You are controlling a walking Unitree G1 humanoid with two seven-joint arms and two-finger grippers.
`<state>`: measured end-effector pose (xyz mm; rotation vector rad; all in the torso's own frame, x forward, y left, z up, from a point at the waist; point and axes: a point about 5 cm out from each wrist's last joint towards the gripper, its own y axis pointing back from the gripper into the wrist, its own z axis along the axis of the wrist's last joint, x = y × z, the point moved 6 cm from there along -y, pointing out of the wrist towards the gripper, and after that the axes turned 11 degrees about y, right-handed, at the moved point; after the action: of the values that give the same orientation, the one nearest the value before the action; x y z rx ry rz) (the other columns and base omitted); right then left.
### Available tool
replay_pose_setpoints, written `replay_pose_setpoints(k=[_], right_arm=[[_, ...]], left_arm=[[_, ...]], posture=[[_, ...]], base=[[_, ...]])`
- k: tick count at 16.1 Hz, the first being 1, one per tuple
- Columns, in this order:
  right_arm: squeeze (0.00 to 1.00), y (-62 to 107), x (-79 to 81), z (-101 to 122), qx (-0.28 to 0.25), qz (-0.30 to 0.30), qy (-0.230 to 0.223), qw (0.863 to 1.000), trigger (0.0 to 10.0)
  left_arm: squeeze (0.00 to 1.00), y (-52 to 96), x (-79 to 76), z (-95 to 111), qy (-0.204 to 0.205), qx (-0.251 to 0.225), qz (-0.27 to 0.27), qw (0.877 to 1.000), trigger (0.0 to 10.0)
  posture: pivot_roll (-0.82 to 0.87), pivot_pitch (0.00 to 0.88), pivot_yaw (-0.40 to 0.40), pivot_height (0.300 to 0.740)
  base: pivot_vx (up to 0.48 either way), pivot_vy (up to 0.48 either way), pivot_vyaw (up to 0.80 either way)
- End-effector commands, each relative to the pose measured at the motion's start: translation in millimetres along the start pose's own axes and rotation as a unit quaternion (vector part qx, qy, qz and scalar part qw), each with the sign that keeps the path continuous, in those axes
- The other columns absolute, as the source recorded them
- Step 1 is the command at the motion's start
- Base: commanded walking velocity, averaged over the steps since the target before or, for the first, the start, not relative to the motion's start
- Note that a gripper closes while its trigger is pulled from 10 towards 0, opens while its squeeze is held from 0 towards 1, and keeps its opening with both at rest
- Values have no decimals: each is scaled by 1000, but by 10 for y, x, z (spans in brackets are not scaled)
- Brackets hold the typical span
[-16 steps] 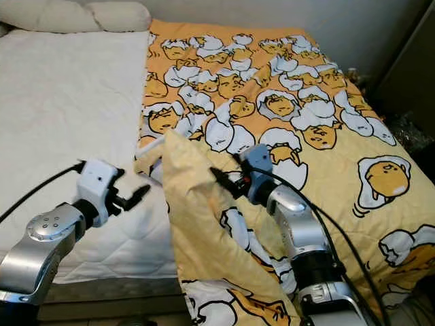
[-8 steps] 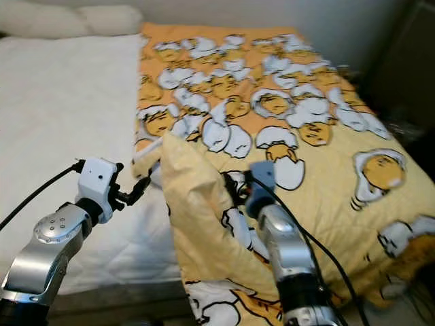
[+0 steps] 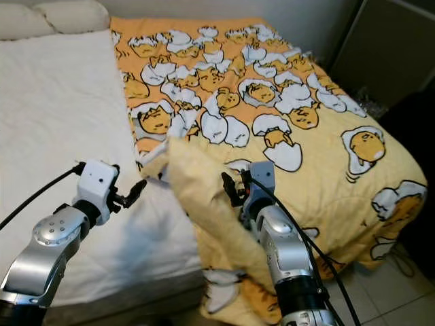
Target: Clean up the room
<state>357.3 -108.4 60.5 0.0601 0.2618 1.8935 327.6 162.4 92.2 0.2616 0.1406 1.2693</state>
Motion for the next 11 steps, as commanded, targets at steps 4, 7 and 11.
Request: replay_pose_setpoints(k=[4,7,11], right_arm=[[0,75,-251,-34,11,-20,31,999,10000],[0,106,-305,-42,15,-20,38,999,10000],[0,116,-247,-44,18,10,50,999,10000]], left_arm=[[1000,21,-103,13,67,-4,-30,997,10000],[1000,23,-100,-67,61,20,-29,997,10000],[1000,28,34,-215,61,52,-2,997,10000]], posture=[[-12,0,-45,740],[-34,0,-37,740],[-46,0,-34,740]], base=[[0,0,0],[0,0,0],[0,0,0]])
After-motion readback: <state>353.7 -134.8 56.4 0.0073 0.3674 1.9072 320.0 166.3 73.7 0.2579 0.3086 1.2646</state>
